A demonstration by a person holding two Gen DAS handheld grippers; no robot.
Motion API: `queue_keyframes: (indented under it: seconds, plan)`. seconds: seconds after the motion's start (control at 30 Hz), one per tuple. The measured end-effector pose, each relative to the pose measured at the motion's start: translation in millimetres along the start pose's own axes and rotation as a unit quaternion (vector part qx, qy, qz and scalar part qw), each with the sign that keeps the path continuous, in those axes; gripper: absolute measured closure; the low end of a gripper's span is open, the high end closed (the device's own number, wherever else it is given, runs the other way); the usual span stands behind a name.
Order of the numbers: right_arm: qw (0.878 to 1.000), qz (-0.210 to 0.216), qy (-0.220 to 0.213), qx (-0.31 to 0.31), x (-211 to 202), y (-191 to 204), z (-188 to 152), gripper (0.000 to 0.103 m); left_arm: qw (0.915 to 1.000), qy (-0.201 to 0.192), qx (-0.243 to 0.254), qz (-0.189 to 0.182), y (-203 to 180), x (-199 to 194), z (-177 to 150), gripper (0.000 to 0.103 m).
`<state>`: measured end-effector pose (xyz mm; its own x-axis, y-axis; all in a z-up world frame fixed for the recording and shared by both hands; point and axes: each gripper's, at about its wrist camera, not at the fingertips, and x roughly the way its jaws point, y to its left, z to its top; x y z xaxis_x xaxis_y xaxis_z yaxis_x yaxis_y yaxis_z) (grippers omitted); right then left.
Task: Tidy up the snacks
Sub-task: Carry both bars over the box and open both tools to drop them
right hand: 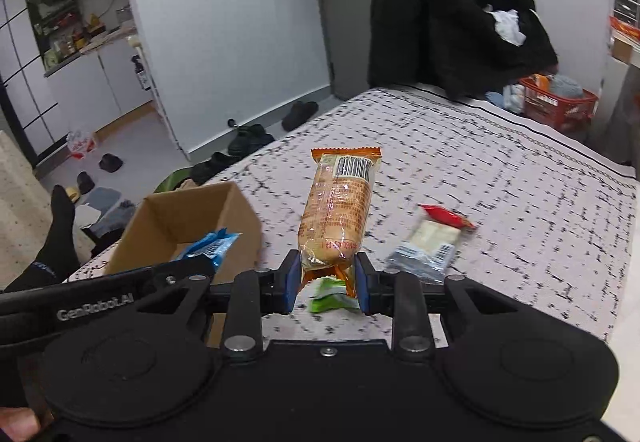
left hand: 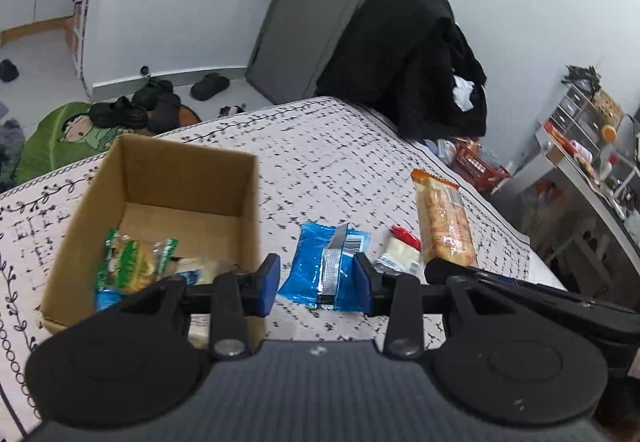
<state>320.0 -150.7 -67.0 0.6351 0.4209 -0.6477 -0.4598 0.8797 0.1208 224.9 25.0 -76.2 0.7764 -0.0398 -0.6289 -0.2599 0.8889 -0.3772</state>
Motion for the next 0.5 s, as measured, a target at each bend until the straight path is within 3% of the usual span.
queue_keyframes:
  seconds: [0.5]
  plan:
    - [0.999,0.043,0.005,-0.008,16,57,6,0.075,0.9977,-0.021,-0.045,0.047,62,-12,16,0.067]
